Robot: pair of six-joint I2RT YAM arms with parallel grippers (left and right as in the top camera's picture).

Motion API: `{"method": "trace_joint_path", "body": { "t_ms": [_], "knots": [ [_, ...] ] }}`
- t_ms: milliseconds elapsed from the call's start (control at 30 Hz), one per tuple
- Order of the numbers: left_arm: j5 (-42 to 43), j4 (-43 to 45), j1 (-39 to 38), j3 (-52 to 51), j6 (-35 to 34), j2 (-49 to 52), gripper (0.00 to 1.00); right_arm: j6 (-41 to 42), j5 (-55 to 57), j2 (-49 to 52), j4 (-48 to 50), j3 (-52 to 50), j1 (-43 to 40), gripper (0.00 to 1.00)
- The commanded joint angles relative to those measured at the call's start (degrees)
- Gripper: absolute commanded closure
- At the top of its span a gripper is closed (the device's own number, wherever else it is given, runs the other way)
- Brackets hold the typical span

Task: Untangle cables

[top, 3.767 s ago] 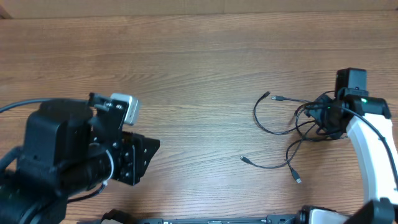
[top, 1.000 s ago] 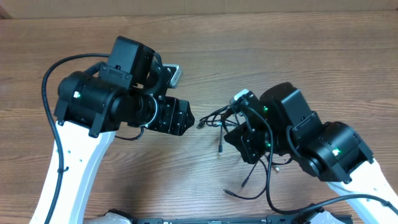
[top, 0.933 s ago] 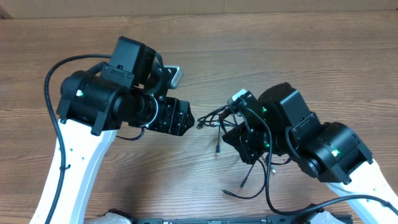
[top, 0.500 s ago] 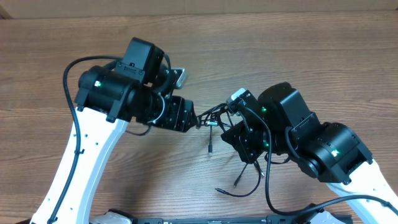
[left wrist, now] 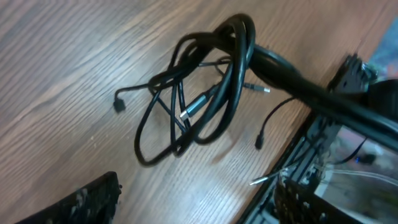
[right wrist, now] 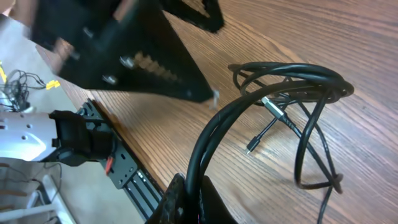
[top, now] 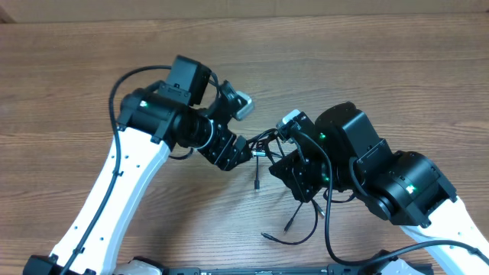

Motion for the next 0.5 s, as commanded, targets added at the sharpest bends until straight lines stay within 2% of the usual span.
{"method": "trace_joint_path", "body": {
  "t_ms": [0, 100, 200, 267, 300, 333, 467],
  "knots": [
    [3.69, 2.23, -0.55, -3.10, 6.99, 0.37, 0.21, 1.66, -2.40, -0.94, 0.63, 2.08, 0.33, 0.96],
    [4.70, 5.18, -0.66, -4.76, 6.97, 0.37, 0.29, 2.36, -7.78, -0.94, 1.44, 2.80, 0.33, 0.96],
    [6.73, 7.43, -0.81, -5.25, 6.95, 0.37, 0.32, 3.63, -12.96, -0.94, 2.95, 2.91, 0.33, 0.96],
    [7.19, 8.70, -0.81, -5.25, 6.88, 0.37, 0.61, 4.98, -14.88, -0.94, 3.48, 2.91, 0.33, 0.96],
    [7.19, 9.07, -0.81, -5.27, 6.86, 0.37, 0.82, 5.27, -15.67, -0.94, 3.56, 2.91, 0.33, 0.96],
    [7.17, 9.44, -0.81, -5.25, 6.43, 0.37, 0.96, 5.29, -15.89, -0.94, 3.52, 2.91, 0.33, 0.96],
    [7.13, 9.49, -0.79, -5.25, 5.81, 0.37, 0.96, 5.27, -14.95, -0.94, 3.08, 2.91, 0.33, 0.96]
  ]
}}
